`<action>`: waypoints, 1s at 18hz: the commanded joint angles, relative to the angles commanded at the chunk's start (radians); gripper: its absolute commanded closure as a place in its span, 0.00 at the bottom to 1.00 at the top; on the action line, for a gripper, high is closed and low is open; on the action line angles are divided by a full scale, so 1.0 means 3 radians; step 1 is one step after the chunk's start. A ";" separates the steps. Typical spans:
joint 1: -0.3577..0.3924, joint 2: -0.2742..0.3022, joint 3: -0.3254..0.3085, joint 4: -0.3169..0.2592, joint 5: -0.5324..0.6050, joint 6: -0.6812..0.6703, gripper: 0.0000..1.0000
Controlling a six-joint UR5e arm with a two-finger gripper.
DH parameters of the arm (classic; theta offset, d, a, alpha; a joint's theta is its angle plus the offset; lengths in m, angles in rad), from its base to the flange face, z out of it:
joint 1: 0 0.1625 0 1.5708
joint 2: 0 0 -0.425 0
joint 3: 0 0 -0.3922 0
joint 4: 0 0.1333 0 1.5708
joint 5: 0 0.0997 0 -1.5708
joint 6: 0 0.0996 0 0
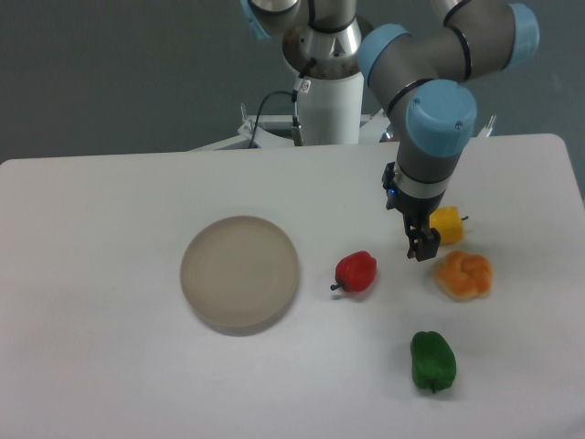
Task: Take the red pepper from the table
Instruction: 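Move the gripper toward the red bell pepper and lower it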
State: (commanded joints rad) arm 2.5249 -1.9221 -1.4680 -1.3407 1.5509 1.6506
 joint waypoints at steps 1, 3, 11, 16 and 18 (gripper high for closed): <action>0.0000 0.0000 0.0000 0.0000 0.0010 0.0000 0.00; -0.0005 -0.0005 0.0000 0.0005 -0.0005 0.0000 0.00; -0.0005 -0.0056 -0.0276 0.0307 -0.0102 -0.0051 0.00; -0.0031 -0.0153 -0.0276 0.0322 -0.0219 -0.0102 0.00; -0.0046 -0.0194 -0.0286 0.0322 -0.0245 -0.0240 0.00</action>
State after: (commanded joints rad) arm 2.5112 -1.9803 -1.5539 -1.2441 1.4772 1.5787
